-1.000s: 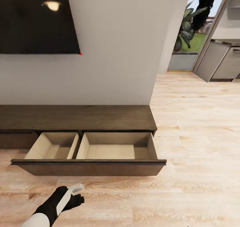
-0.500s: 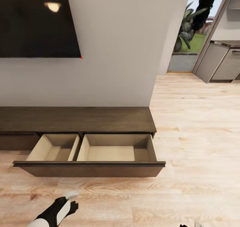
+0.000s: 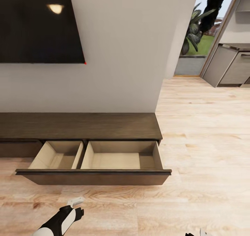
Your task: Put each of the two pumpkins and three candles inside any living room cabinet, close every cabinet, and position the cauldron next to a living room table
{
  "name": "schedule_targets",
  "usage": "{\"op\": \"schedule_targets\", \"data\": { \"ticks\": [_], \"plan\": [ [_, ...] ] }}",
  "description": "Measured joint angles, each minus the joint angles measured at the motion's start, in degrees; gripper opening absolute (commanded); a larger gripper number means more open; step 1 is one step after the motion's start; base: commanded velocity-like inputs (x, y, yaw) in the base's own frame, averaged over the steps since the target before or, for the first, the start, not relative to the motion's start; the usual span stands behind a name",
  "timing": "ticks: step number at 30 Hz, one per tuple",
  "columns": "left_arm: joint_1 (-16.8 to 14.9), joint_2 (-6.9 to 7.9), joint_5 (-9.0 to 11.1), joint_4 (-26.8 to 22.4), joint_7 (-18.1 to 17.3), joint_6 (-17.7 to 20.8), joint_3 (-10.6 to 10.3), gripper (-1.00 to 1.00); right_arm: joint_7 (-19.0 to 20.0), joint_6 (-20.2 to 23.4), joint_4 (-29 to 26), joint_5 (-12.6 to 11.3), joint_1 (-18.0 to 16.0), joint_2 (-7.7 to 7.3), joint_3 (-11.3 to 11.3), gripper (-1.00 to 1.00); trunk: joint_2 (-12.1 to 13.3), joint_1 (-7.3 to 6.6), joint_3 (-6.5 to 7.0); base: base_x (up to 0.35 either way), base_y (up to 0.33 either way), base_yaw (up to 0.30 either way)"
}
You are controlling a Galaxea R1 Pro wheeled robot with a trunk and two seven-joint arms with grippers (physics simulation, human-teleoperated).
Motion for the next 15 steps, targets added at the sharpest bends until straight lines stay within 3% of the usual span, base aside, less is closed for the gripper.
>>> {"op": "schedule_targets", "data": {
  "ticks": [11, 15],
  "plan": [
    [0.0, -0.06, 0.1, -0.2, -0.9, 0.4, 0.1, 1.0, 0.2, 0.0, 0.1, -0.2, 0.0, -0.18, -0.3, 1.0, 4.4, -2.42, 1.97, 0.0, 0.0, 0.0],
    [-0.1, 0.19, 0.1, 0.0, -5.2, 1.7, 0.1, 1.0, 0.2, -0.8, 0.1, -0.2, 0.0, -0.34, -0.2, 1.0, 6.0, -3.29, 2.69, 0.0, 0.0, 0.0]
  ]
}}
